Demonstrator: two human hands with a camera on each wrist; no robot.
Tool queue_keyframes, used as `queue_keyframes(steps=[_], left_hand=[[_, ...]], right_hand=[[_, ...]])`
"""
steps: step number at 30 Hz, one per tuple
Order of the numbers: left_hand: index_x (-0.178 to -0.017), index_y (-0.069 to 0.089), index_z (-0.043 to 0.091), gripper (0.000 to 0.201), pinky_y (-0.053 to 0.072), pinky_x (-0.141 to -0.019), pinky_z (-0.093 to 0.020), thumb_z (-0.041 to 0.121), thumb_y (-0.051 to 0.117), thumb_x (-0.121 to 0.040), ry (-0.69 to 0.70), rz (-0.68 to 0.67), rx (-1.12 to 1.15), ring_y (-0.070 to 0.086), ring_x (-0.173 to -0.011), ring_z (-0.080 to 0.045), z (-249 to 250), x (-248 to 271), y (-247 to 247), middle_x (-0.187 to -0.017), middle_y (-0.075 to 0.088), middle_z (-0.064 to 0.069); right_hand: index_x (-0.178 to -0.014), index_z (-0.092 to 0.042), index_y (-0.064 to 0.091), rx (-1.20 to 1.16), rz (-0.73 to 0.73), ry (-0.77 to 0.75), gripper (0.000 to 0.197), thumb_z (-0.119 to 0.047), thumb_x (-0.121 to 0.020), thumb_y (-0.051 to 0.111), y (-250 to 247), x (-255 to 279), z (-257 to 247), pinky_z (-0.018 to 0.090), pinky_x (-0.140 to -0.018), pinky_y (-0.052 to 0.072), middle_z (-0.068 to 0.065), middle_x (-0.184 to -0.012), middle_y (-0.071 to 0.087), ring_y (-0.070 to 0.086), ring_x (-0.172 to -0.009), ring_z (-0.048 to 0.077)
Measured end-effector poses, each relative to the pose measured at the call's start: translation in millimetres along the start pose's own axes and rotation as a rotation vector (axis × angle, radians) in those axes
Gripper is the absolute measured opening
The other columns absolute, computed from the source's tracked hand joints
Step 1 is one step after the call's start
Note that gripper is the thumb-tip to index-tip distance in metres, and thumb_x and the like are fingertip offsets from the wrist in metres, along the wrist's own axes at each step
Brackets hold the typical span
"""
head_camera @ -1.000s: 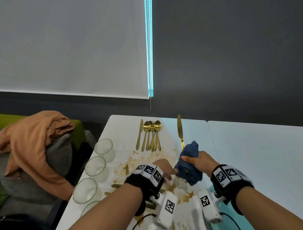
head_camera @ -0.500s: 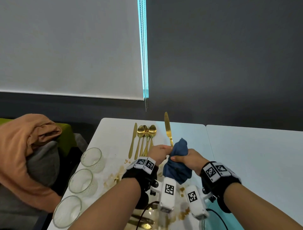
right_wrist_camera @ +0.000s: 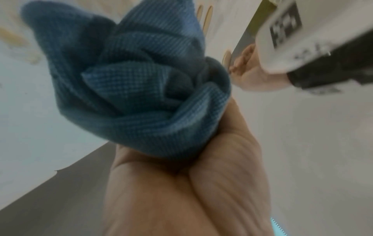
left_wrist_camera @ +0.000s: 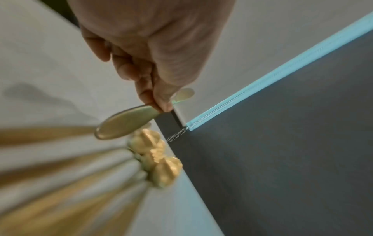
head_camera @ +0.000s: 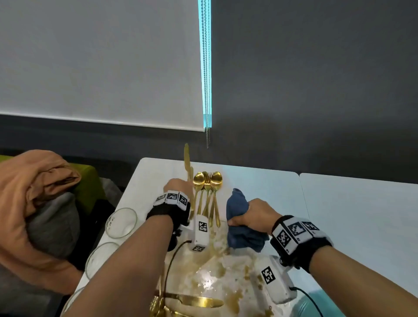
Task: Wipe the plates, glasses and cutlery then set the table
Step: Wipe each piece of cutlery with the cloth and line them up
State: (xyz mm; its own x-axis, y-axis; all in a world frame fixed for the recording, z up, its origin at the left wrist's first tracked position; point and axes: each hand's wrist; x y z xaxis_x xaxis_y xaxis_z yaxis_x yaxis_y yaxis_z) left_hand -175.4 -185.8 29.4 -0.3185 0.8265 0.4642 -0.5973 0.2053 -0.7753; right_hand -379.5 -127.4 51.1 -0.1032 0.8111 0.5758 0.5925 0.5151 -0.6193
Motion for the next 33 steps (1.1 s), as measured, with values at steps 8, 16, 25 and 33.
queue_keyframes(steps=[8,16,25,33], left_hand=[[-0.063,0.051,0.018,0.026,0.027,-0.098,-0.040,0.019,0.056,-0.089,-0.139,0.100,-0.220,0.059,-0.097,-0.027,-26,-31,36,-0.087,0.063,-0.005],[-0.096,0.065,0.021,0.018,0.028,-0.088,-0.036,0.035,0.056,-0.089,-0.100,0.172,-0.283,0.059,-0.096,-0.024,-35,-28,49,-0.091,0.066,-0.004],[-0.119,0.058,0.025,0.036,0.044,-0.099,-0.043,0.034,0.064,-0.085,0.059,-0.003,0.056,0.062,-0.099,-0.029,-35,52,35,-0.106,0.068,-0.008],[-0.072,0.057,0.019,0.016,0.027,-0.111,-0.040,0.025,0.056,-0.087,0.101,-0.085,-0.619,0.064,-0.100,-0.022,-93,154,89,-0.099,0.070,-0.002]], right_hand=[[-0.097,-0.005,0.063,-0.005,0.042,0.094,0.042,-0.041,-0.076,0.072,-24,-6,26,0.030,-0.079,0.050,0.010,-0.098,0.068,0.064,-0.092,0.024],[-0.081,-0.012,0.062,-0.123,0.082,0.119,0.032,-0.041,-0.074,0.075,-27,1,47,0.023,-0.064,0.046,0.002,-0.081,0.065,0.061,-0.076,0.016],[-0.102,-0.003,0.062,-0.214,0.119,0.134,0.054,-0.043,-0.070,0.078,-7,46,44,0.040,-0.089,0.052,0.013,-0.098,0.068,0.064,-0.093,0.027],[-0.098,-0.002,0.062,-0.267,0.122,0.098,0.045,-0.037,-0.074,0.076,33,107,58,0.038,-0.087,0.051,0.014,-0.099,0.068,0.064,-0.094,0.028]])
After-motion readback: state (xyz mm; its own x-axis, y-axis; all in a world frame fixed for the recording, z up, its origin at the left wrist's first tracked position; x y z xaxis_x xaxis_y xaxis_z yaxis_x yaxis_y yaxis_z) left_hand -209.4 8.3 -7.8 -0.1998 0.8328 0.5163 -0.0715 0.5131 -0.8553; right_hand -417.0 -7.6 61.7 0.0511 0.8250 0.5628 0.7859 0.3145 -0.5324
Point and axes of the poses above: each hand's wrist, its own x-axis away from the middle knuckle, its own y-axis out of the palm, z = x × y
